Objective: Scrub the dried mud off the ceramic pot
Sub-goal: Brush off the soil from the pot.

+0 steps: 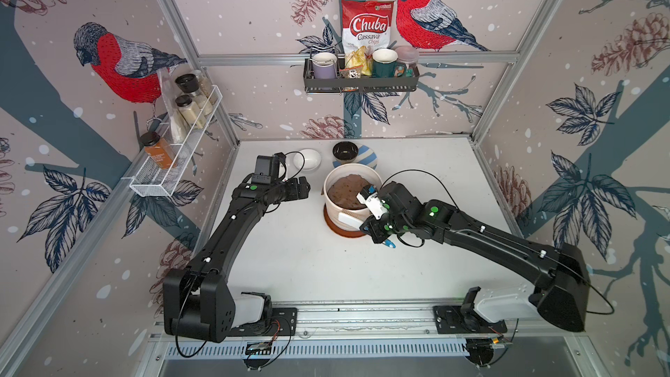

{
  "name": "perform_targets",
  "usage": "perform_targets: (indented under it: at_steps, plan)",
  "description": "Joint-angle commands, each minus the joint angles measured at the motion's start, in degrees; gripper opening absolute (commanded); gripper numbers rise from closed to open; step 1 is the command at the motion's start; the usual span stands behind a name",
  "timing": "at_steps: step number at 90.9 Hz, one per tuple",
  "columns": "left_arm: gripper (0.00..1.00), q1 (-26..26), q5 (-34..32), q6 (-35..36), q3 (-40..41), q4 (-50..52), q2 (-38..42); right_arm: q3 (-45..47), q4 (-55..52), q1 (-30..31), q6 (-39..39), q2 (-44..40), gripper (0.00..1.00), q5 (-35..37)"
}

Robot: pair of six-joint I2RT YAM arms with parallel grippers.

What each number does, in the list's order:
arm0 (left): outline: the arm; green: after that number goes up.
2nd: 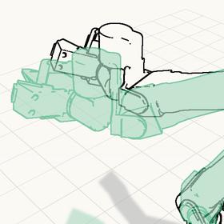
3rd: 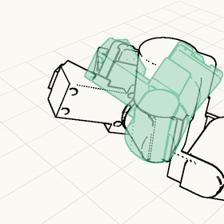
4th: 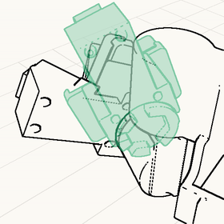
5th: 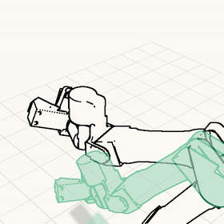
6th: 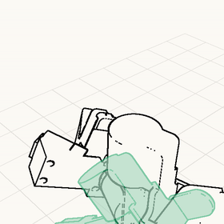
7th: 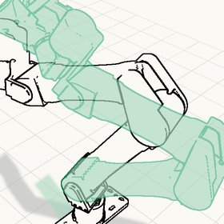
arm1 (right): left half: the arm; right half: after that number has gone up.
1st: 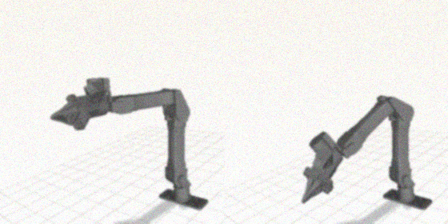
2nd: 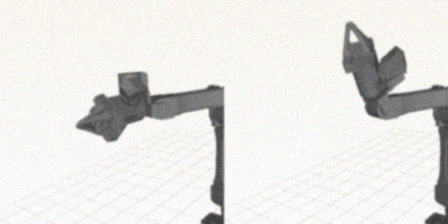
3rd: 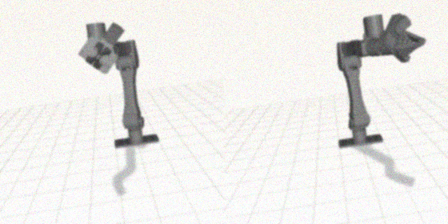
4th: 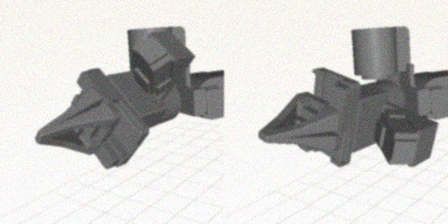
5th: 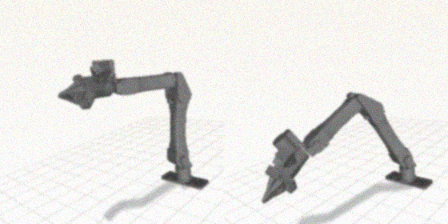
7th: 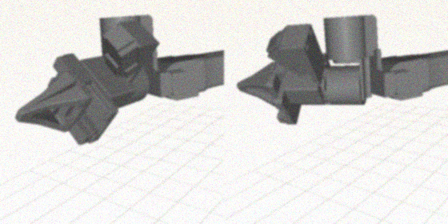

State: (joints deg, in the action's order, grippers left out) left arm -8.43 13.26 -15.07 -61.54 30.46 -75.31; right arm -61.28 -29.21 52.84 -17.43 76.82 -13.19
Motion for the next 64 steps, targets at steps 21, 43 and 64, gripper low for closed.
perform_targets:
  at_steps: [21,43,64]
  plan:
    - [0.94,-0.3,-0.5,0.7,-0.5,0.5,0.1,9.0,3.2,-3.8,-5.8,-4.5,0.0,-4.1]
    - [0.94,-0.5,-0.8,0.8,-0.5,0.7,0.1,14.4,2.1,-4.2,-6.0,-10.5,0.0,-5.3]
    - [0.94,-0.9,-0.3,1.0,-0.5,0.2,0.5,16.8,-3.5,-3.2,-5.3,-16.9,0.0,-8.1]
